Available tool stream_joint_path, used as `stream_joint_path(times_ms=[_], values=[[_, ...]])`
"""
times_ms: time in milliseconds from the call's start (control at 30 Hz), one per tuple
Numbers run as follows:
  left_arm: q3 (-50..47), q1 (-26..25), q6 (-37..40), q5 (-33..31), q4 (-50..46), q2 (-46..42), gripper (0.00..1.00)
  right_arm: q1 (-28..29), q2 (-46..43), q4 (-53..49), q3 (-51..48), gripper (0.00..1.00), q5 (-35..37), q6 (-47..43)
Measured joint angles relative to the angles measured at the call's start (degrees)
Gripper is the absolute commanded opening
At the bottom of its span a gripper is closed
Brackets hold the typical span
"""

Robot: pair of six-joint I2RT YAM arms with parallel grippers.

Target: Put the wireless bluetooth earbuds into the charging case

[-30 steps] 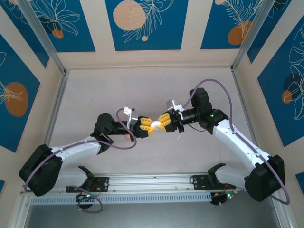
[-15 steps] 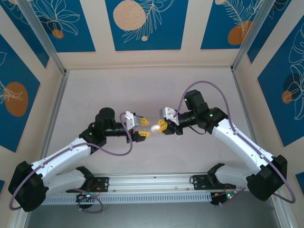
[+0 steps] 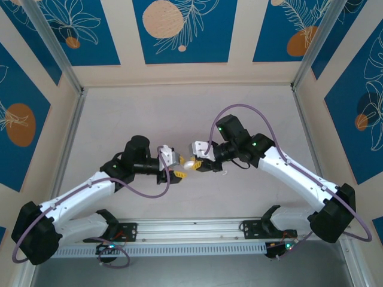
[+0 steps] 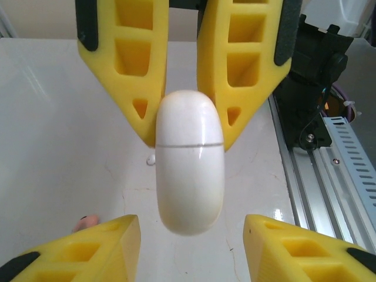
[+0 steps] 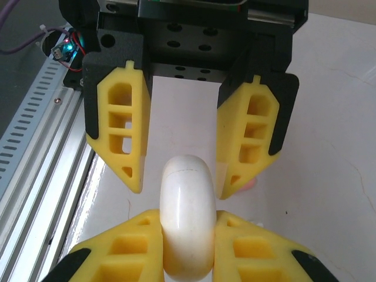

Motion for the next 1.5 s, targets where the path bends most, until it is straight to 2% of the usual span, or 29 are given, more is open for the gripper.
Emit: stream_joint_path(times_ms=[233, 600, 633, 767, 833, 1300, 1500], values=[[0.48, 0.0, -0.02, 0.85, 0.02, 0.22, 0.41, 1.38, 2.29, -0.09, 0.66, 0.12, -0.02, -0.31], [0.59, 0.0, 1.09, 0.94, -0.85, 0.22, 0.16, 1.97, 3.58, -0.5, 1.53, 0.12, 0.24, -0.42], [0.59, 0.0, 1.07, 0.92, -0.96, 0.22, 0.16, 1.97, 3.58, -0.55, 1.55, 0.13, 0.24, -0.42], [0.59, 0.0, 1.05, 0.76, -0.79, 0.2, 0.15, 1.95, 3.58, -0.46, 1.55, 0.34, 0.35, -0.31], [0.59, 0.0, 1.03, 0.79, -0.79, 0.15, 0.16, 1.79, 3.56, 0.0, 1.55, 0.37, 0.35, 0.09], [0.59, 0.15, -0.04, 0.24, 1.57, 0.11, 0.15, -2.12, 1.79, 4.96, -0.9, 0.38, -2.91, 4.26], [0.52, 0.26, -0.7, 0.83, 1.97, -0.09, 0.15, -6.86, -0.31, 9.51, -2.82, 0.38, -3.58, 7.56]])
